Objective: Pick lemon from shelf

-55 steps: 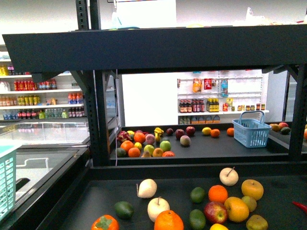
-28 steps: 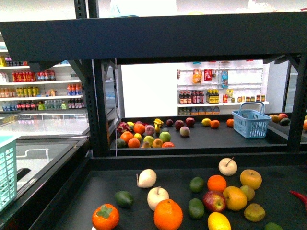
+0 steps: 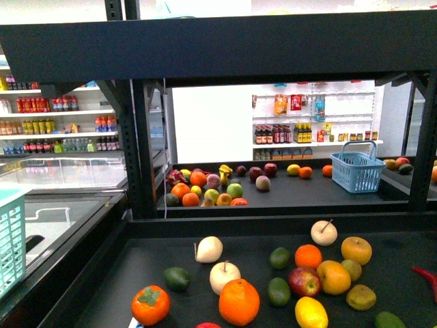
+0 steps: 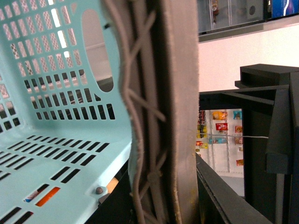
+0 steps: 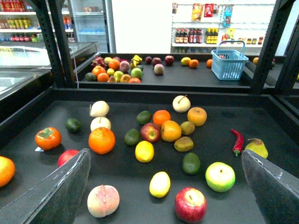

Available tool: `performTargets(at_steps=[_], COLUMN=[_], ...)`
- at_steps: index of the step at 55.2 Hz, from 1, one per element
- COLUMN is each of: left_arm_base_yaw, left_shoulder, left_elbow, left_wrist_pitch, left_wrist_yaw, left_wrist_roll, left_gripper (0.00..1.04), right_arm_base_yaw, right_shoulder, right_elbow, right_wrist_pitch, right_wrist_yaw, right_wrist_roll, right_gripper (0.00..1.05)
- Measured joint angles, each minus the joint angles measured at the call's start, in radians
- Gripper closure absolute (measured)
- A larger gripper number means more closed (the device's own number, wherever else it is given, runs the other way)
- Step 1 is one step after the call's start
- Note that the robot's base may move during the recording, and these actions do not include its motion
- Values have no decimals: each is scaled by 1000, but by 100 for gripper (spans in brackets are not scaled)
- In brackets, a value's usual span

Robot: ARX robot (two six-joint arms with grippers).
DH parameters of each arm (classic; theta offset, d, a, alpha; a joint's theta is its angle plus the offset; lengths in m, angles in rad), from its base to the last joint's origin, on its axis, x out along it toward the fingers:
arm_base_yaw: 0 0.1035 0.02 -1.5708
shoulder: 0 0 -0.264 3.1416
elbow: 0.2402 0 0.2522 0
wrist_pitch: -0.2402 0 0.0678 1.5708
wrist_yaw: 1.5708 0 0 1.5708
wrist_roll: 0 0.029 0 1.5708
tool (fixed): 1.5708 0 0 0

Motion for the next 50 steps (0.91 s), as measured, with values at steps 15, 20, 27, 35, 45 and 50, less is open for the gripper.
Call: performTargets(at_steps=[15, 20, 27, 35, 45, 50], left_arm_base_yaw=[-29, -53, -105, -201, -373, -458], left_shoulder=[-74, -129, -206, -293, -336, -326], left_elbow=[-59, -84, -109, -131, -167, -188], left_wrist_pitch=[-15, -29, -55, -71, -76, -64], left_wrist_yaw=[43, 73, 106, 142, 135, 120], left_wrist_roll=[144, 180, 203, 216, 246, 242], left_gripper=[88, 89, 91, 94, 95, 95], right_arm_base_yaw=[0, 0, 0, 0, 0, 0], right_shoulder=[0, 0, 0, 0, 0, 0], right_elbow=[0, 0, 0, 0, 0, 0], right_wrist_pitch=[0, 0, 0, 0, 0, 0], right_wrist_yaw=[0, 0, 0, 0, 0, 0], right_wrist_roll=[0, 0, 0, 0, 0, 0], right_gripper=[7, 7, 7, 7, 7, 7])
